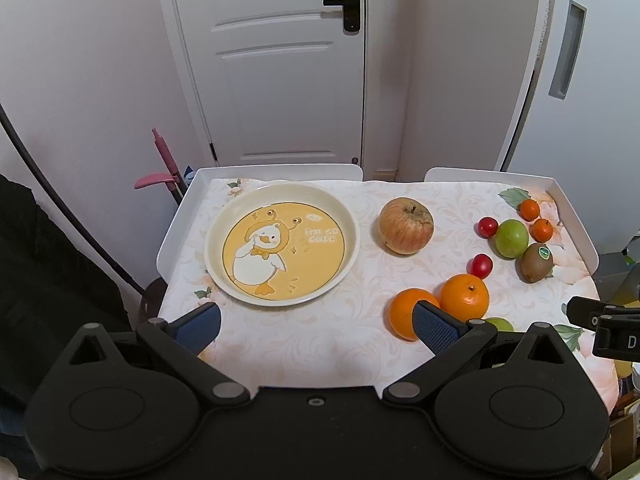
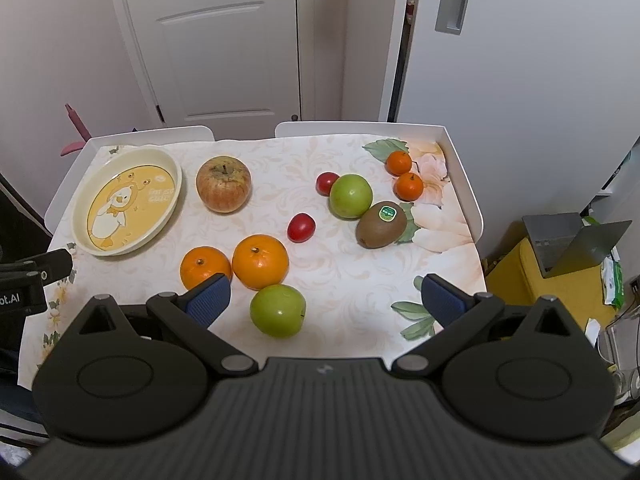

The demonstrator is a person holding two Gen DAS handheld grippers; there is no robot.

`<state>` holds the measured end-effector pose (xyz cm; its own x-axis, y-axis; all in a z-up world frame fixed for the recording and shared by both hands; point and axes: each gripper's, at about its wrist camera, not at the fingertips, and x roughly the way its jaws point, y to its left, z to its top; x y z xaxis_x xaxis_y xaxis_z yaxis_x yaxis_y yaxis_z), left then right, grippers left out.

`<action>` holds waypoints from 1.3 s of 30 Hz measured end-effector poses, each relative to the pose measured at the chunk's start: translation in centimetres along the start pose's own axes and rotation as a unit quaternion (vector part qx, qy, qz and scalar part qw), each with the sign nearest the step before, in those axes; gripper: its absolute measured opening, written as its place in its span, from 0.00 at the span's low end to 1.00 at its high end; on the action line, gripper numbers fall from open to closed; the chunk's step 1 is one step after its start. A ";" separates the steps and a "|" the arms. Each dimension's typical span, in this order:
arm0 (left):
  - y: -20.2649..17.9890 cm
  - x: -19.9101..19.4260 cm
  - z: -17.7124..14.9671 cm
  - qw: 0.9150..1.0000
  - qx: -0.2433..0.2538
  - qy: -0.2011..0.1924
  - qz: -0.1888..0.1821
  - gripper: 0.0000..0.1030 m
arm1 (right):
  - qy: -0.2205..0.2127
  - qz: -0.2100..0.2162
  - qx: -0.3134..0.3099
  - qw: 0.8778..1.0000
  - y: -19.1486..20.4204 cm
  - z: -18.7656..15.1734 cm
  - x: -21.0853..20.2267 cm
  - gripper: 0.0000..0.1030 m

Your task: Organize fruits

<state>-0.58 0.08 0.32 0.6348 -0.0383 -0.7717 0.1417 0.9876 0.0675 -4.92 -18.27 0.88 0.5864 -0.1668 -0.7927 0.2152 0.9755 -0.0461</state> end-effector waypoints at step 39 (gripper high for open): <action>-1.4 1.9 -0.3 0.999 0.042 0.011 -0.009 1.00 | 0.030 0.015 0.007 0.999 -1.1 -1.6 2.2 1.00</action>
<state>0.20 -1.29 -1.39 0.6154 -0.0515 -0.7865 0.2171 0.9703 0.1063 -5.12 -19.53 -1.79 0.5457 -0.1281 -0.8281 0.2099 0.9776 -0.0129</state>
